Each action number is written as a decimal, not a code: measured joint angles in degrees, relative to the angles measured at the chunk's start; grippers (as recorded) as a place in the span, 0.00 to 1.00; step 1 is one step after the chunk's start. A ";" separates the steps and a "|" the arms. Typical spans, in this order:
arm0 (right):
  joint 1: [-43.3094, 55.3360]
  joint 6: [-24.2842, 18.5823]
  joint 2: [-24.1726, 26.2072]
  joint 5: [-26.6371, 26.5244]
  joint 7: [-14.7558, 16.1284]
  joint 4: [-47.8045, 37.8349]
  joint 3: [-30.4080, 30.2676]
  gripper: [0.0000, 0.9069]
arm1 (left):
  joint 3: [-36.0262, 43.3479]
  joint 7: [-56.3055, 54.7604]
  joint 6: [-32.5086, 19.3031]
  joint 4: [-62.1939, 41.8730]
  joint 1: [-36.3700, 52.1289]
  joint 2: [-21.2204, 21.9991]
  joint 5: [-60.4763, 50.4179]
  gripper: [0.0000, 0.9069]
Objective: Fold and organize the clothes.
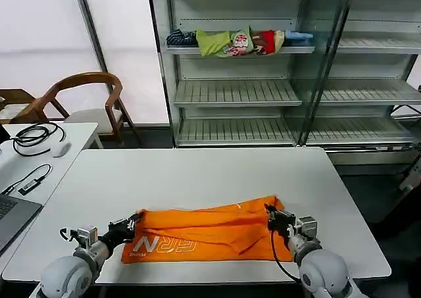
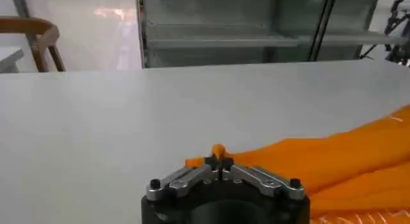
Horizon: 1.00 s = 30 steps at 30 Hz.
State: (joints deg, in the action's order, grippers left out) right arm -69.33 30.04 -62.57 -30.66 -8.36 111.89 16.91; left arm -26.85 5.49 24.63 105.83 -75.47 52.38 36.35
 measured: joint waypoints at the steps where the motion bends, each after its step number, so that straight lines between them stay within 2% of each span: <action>1: -0.17 0.00 0.12 0.18 0.13 0.01 -0.06 0.43 | -0.05 -0.01 0.14 0.13 -0.18 -0.12 -0.15 0.17; 2: -0.32 0.00 0.22 0.31 0.23 0.01 -0.07 0.71 | -0.13 0.02 0.33 0.32 -0.41 -0.26 -0.30 0.32; 3: -0.46 0.06 0.34 0.46 0.25 0.09 -0.06 1.00 | -0.25 0.09 0.55 0.54 -0.67 -0.43 -0.51 1.00; 17: -3.14 0.44 1.23 1.67 0.80 2.74 2.57 1.00 | -2.41 -0.30 3.85 3.53 -2.16 -1.08 -2.50 1.00; 23: -6.50 -0.47 1.19 2.79 1.50 5.30 6.15 1.00 | -2.14 -3.46 2.58 5.39 -2.12 -1.06 -0.61 1.00; 30: -11.28 -1.83 0.50 4.03 2.48 8.44 11.35 1.00 | 1.05 -13.16 0.03 7.56 -3.53 -0.19 1.32 1.00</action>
State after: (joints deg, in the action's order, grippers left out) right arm -80.61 28.21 -62.06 -26.63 -5.89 120.33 28.26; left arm -25.80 -7.67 24.66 113.39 -79.01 52.19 37.67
